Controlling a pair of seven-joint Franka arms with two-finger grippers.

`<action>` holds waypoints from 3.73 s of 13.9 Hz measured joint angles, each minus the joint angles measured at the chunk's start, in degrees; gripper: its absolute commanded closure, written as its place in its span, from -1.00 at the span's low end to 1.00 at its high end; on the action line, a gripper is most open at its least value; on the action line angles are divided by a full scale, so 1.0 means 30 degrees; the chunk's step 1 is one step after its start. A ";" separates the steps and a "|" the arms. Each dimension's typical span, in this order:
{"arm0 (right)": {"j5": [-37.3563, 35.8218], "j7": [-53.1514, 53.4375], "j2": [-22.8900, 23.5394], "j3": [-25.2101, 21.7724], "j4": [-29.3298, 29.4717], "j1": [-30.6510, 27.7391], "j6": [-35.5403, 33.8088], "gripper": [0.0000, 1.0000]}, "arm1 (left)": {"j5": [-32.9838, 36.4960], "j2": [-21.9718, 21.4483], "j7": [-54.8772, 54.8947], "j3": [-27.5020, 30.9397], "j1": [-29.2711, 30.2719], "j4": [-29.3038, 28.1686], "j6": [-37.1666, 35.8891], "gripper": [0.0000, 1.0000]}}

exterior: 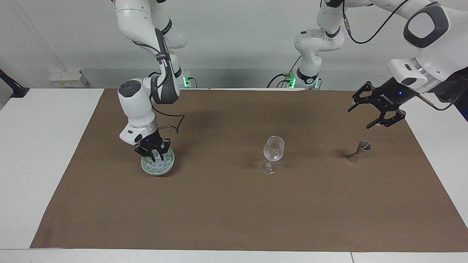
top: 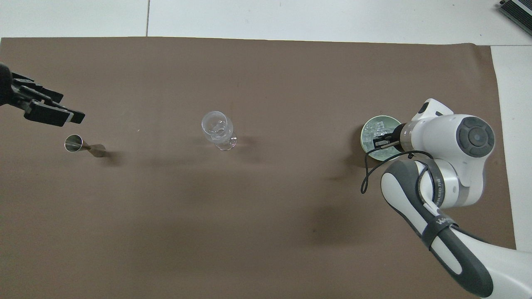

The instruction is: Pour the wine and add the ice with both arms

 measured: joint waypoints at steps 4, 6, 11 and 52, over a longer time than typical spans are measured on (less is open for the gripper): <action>0.0000 0.0000 0.0002 0.0000 0.0031 0.0005 0.0000 1.00 | 0.3662 -0.0720 -0.6578 -0.0001 -0.0417 -0.0166 0.0185 -0.95; 0.0000 0.0001 0.0004 0.0000 0.0176 0.0007 -0.0040 1.00 | 0.4731 -0.0818 -0.9214 -0.0016 -0.0602 -0.0218 -0.0077 -0.97; 0.0028 0.0877 -0.0348 0.0144 0.1483 0.0013 -0.1939 1.00 | 0.5617 -0.1024 -1.1483 -0.0045 -0.0643 -0.0219 -0.1067 -1.00; -0.5196 2.5554 0.5722 1.1594 1.3613 0.1996 -0.3869 1.00 | 0.6143 -0.1075 -1.0904 0.0070 -0.1128 -0.0201 -0.0264 -1.00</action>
